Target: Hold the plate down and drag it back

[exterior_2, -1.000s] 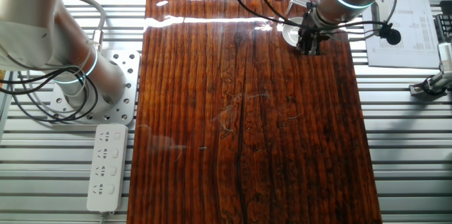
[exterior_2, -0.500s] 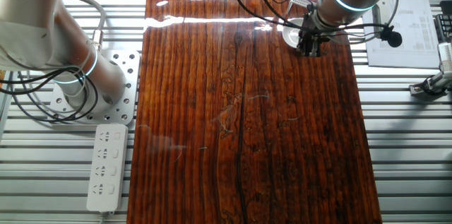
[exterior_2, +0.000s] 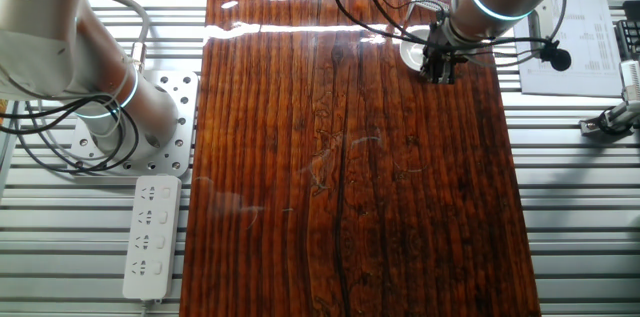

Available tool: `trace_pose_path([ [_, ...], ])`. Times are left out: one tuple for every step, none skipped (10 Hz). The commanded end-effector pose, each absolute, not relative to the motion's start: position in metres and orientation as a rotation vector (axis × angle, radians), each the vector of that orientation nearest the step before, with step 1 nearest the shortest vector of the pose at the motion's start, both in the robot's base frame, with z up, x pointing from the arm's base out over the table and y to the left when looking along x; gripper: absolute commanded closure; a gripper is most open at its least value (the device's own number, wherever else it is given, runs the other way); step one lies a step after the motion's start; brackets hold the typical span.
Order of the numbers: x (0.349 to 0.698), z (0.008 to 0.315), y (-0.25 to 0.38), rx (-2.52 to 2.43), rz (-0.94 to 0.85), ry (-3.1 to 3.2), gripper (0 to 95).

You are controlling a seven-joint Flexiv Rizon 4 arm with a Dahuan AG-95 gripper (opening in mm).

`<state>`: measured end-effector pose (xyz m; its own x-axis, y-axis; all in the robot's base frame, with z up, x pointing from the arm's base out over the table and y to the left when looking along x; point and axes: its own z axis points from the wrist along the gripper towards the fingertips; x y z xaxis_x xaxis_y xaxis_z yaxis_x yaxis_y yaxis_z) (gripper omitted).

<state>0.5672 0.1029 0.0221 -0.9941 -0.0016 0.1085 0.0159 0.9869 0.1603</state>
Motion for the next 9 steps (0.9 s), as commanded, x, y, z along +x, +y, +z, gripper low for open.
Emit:
trace_pose_path([
  [0.5664,0.0218,0.1008,-0.005,-0.244,-3.024,95.0],
  [0.5664,0.0219,0.0989,-0.001,-0.245,-3.024,95.0],
  [0.5665,0.0220,0.0981,0.000,-0.246,-3.024,95.0],
  [0.5665,0.0222,0.0966,0.004,-0.247,-3.024,95.0],
  [0.5665,0.0223,0.0956,0.008,-0.246,-3.024,95.0],
  [0.5664,0.0224,0.0942,0.011,-0.247,-3.024,95.0],
  [0.5662,0.0224,0.0932,0.014,-0.247,-3.024,95.0],
  [0.5660,0.0224,0.0920,0.016,-0.247,-3.023,95.0],
  [0.5656,0.0222,0.0913,0.017,-0.249,-3.023,95.0],
])
